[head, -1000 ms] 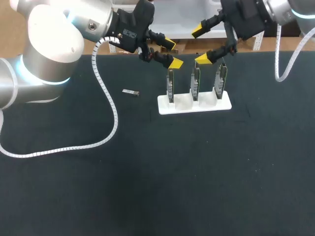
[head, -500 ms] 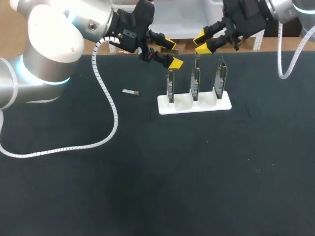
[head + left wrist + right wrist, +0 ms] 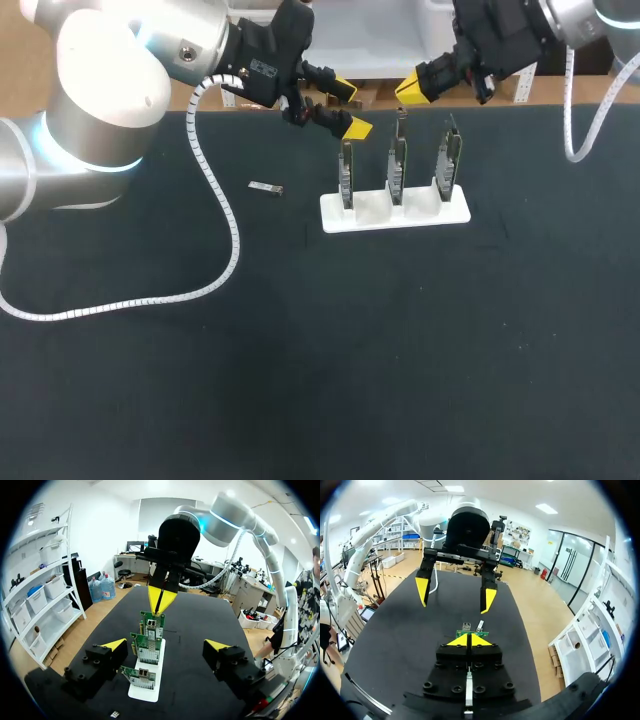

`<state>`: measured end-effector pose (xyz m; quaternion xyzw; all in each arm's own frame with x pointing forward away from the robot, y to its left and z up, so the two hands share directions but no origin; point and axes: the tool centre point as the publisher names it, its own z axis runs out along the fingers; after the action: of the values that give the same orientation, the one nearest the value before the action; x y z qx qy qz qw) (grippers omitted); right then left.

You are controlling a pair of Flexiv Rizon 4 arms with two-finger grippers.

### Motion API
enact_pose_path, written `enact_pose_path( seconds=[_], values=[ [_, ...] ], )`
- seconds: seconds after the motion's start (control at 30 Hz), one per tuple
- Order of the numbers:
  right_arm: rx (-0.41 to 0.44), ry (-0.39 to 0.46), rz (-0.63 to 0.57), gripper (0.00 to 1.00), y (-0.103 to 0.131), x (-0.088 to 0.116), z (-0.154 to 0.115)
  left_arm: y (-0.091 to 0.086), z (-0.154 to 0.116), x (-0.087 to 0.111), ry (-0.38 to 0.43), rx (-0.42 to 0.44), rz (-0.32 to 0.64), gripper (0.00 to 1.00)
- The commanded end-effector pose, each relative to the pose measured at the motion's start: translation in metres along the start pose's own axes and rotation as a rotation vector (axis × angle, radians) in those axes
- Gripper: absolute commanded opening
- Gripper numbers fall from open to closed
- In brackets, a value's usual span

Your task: Pick up the optical module with the left hand, and insert it into the network port with the right hand.

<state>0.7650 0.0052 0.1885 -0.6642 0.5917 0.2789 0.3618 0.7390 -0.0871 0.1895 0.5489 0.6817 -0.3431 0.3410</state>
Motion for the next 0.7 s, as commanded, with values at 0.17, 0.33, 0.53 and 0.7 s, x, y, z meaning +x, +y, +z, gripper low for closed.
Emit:
enact_pose_path(
  seconds=[0.17, 0.33, 0.53, 0.7],
  values=[
    [-0.008, 0.015, 0.018, 0.00, 0.003, 0.008, 0.008, -0.001, 0.000, -0.001, 0.006, -0.003, -0.003, 1.00],
    [-0.012, 0.022, 0.025, 0.00, 0.003, 0.012, 0.011, -0.001, 0.000, -0.001, 0.006, -0.003, -0.003, 1.00],
    [-0.015, 0.023, 0.033, 0.00, 0.003, 0.014, 0.013, -0.001, 0.000, -0.001, 0.006, -0.003, -0.003, 1.00],
    [-0.015, 0.028, 0.038, 0.00, 0.002, 0.015, 0.014, -0.001, 0.000, -0.001, 0.006, -0.003, -0.003, 1.00]
  ],
)
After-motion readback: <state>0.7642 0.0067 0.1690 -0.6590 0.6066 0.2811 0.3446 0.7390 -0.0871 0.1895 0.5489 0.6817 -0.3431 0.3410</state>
